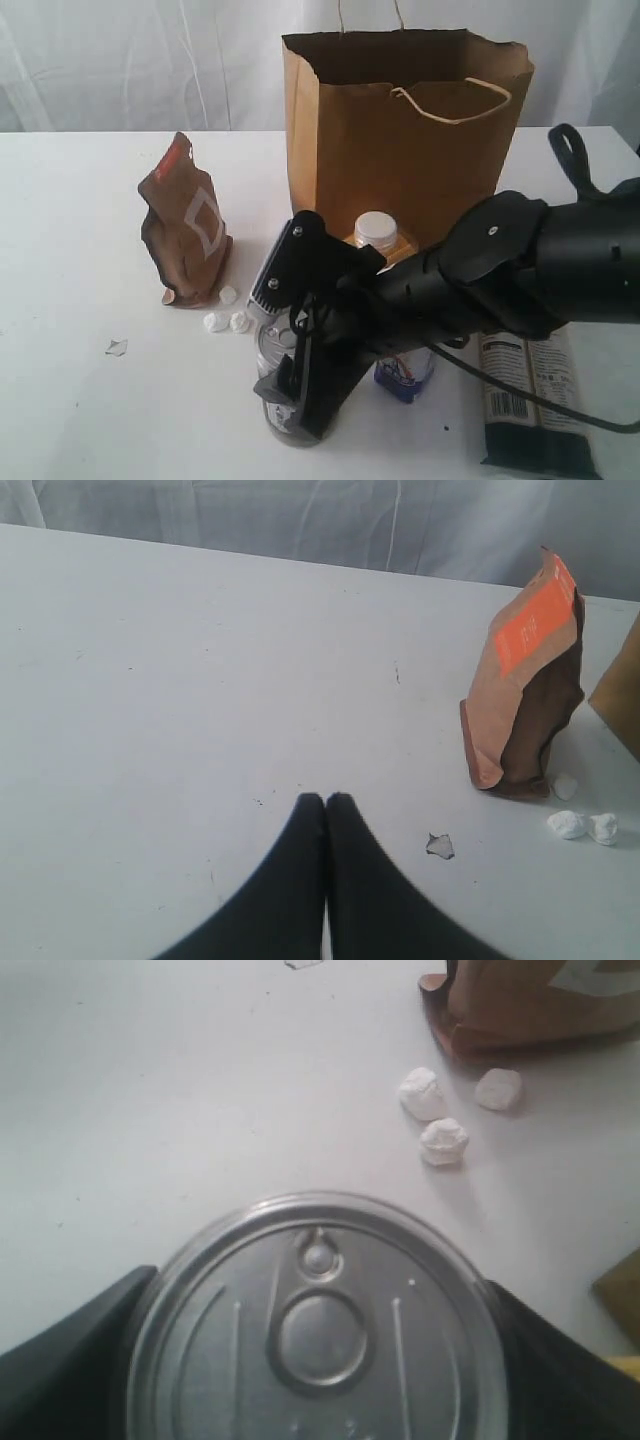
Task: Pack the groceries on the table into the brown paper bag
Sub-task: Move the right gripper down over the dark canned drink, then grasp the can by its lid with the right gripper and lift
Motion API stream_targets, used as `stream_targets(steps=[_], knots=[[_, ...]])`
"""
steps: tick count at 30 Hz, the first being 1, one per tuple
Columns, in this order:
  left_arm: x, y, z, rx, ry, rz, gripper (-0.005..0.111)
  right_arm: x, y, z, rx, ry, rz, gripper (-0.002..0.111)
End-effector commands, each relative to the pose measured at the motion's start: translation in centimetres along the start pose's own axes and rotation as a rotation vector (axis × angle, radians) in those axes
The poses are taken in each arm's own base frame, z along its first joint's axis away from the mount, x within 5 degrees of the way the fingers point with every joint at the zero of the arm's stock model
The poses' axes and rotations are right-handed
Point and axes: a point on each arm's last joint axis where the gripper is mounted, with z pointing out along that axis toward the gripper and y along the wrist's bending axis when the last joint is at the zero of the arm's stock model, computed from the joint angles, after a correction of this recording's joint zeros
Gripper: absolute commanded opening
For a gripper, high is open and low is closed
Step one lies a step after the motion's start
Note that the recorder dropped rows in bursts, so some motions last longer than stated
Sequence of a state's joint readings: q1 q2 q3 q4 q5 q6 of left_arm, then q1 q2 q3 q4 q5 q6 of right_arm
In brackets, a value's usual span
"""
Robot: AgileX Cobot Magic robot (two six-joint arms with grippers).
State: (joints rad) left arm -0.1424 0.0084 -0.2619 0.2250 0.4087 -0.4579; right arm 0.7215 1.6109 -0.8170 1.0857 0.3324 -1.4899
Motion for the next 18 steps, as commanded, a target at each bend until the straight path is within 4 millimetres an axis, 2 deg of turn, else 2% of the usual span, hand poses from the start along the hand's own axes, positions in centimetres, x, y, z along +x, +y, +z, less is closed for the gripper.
stream_targets(steps=[1, 3, 4, 10, 18], knots=[[0.2, 0.0, 0.0, 0.001, 0.002, -0.016, 0.0, 0.0, 0.5, 0.0, -0.041, 0.004, 0.005, 0.057], [0.2, 0.0, 0.0, 0.001, 0.002, -0.016, 0.0, -0.1, 0.5, -0.1, -0.037, 0.001, 0.001, 0.044], [0.2, 0.0, 0.0, 0.001, 0.002, -0.016, 0.0, -0.1, 0.5, -0.1, -0.035, 0.001, 0.001, 0.034], [0.2, 0.0, 0.0, 0.001, 0.002, -0.016, 0.0, -0.4, 0.5, -0.5, -0.029, -0.013, 0.037, 0.002], [0.2, 0.0, 0.0, 0.0, 0.002, -0.014, 0.0, -2.6, 0.7, -4.7, 0.034, -0.151, 0.152, 0.0]])
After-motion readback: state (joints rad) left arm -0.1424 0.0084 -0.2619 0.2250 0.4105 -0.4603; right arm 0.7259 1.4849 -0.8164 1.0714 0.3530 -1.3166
